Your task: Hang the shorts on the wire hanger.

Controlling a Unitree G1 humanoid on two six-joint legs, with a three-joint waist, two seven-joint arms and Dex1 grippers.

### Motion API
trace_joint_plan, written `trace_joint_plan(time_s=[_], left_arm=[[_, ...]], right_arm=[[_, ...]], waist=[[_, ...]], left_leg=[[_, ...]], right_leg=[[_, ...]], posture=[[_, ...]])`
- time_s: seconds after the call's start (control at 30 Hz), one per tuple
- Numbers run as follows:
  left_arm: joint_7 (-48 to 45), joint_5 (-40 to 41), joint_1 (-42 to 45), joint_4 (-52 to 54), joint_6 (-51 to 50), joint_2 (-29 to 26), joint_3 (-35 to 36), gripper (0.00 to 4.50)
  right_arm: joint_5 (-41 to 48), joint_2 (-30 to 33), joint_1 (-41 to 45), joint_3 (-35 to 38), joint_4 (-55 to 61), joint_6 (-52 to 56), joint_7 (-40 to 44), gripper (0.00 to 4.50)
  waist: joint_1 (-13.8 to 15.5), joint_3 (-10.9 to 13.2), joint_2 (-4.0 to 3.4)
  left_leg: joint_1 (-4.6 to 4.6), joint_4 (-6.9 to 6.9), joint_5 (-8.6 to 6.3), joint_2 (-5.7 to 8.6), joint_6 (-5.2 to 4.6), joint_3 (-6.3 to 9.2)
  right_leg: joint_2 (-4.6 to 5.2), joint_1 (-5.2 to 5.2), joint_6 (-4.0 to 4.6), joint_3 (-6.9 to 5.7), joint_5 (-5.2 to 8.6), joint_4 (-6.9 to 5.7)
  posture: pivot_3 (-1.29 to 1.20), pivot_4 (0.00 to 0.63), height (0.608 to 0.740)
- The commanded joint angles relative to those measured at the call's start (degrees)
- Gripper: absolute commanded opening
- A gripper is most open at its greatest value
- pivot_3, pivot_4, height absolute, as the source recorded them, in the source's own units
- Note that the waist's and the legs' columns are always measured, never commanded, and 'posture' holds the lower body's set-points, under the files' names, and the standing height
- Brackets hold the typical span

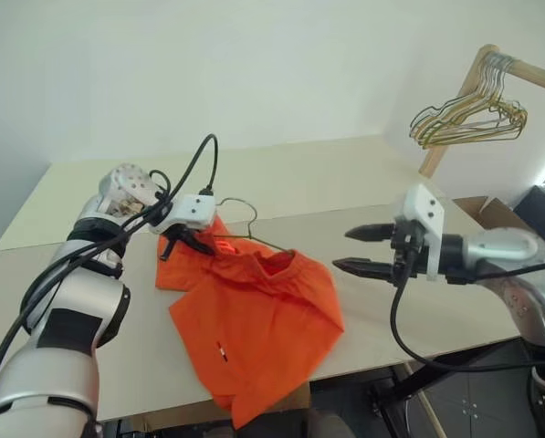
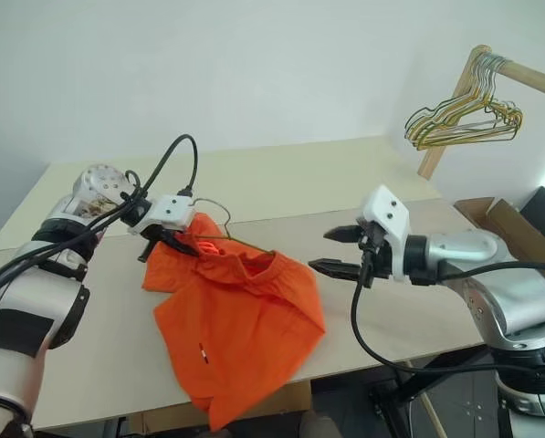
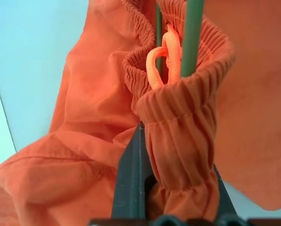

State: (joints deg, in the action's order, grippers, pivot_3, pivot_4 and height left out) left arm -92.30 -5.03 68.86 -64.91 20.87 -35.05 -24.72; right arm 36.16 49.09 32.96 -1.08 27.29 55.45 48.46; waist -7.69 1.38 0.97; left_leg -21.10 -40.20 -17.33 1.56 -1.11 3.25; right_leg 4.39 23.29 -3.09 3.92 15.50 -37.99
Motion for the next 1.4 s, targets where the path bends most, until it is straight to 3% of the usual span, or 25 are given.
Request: trace_joint_plan(time_s=[0.03,0.13,0.3,0.67,0.77,1.07,1.33,1.4], left_arm=[[-0.2,1.63,2.6,0.55,-0.49,0.26,2.0,0.0],[-0.2,1.68,2.93,0.41,-0.67,0.77,2.23,0.0],[-0.2,2.02,3.21,0.63,-0.44,1.33,2.6,0.0],[-0.2,5.78,1.51,4.89,-1.14,0.54,1.47,0.0],[-0.2,6.6,0.9,6.29,-1.63,-0.05,1.05,0.0],[-0.2,8.8,-0.09,9.34,-2.64,-1.57,-0.18,0.0],[-0.2,9.81,-0.47,9.08,-1.74,-0.71,2.48,0.0],[-0.2,10.33,-0.67,9.03,-2.34,-0.21,4.27,0.63]], right_arm=[[-1.09,-0.39,6.93,-5.96,1.81,11.34,-5.45,3.64],[-3.69,1.01,11.29,-11.44,1.9,13.51,-5.97,3.64],[-9.73,3.08,15.29,-20.39,-2.07,11.32,-3.98,3.64],[-19.02,-2.36,20.35,-30.89,-16.27,1.42,4.87,3.64],[-20.89,-3.27,20.63,-31.99,-18.51,-0.92,7.46,3.0],[-20.96,-4.24,20.01,-29.75,-19.68,-2.58,14.56,0.09],[-17.18,-3.98,18.4,-24.87,-18.42,0.44,18.17,0.02],[-15.23,-3.45,17.42,-22.73,-17.15,1.97,18.87,0.0]], waist=[[-0.11,-0.01,-0.01],[-0.25,-0.01,-0.01],[-0.9,-0.02,-0.01],[-2.92,-0.03,-0.03],[-2.92,-0.03,-0.03],[-2.8,-0.03,-0.03],[-2.79,-0.03,-0.03],[-2.79,-0.03,-0.03]], left_leg=[[-0.01,0.01,0.0,-0.02,0.0,0.03],[-0.08,0.07,0.0,-0.02,0.0,0.04],[-0.94,-0.25,0.02,0.15,0.03,0.03],[-0.95,-0.27,0.03,0.14,0.06,0.04],[-0.95,-0.27,0.04,0.16,0.06,0.04],[-0.94,-0.27,0.04,0.16,0.07,0.05],[-0.94,-0.27,0.05,0.17,0.08,0.06],[-0.94,-0.27,0.05,0.17,0.08,0.06]], right_leg=[[0.0,0.0,0.0,-0.03,0.0,0.01],[0.03,0.05,0.0,-0.05,0.0,-0.02],[0.18,0.89,-0.01,-0.02,-0.01,-0.2],[0.14,0.96,-0.01,0.0,-0.01,-0.34],[0.15,0.98,-0.01,0.01,-0.01,-0.56],[0.16,0.98,-0.01,0.01,-0.01,-0.58],[0.17,0.99,-0.01,0.01,-0.01,-0.57],[0.17,0.99,-0.01,0.01,-0.01,-0.58]], posture=[[-0.18,0.0,0.74],[-0.18,0.0,0.74],[-0.18,0.0,0.74],[-0.15,0.0,0.74],[-0.15,0.0,0.74],[-0.14,0.0,0.74],[-0.15,0.0,0.74],[-0.15,0.0,0.74]])
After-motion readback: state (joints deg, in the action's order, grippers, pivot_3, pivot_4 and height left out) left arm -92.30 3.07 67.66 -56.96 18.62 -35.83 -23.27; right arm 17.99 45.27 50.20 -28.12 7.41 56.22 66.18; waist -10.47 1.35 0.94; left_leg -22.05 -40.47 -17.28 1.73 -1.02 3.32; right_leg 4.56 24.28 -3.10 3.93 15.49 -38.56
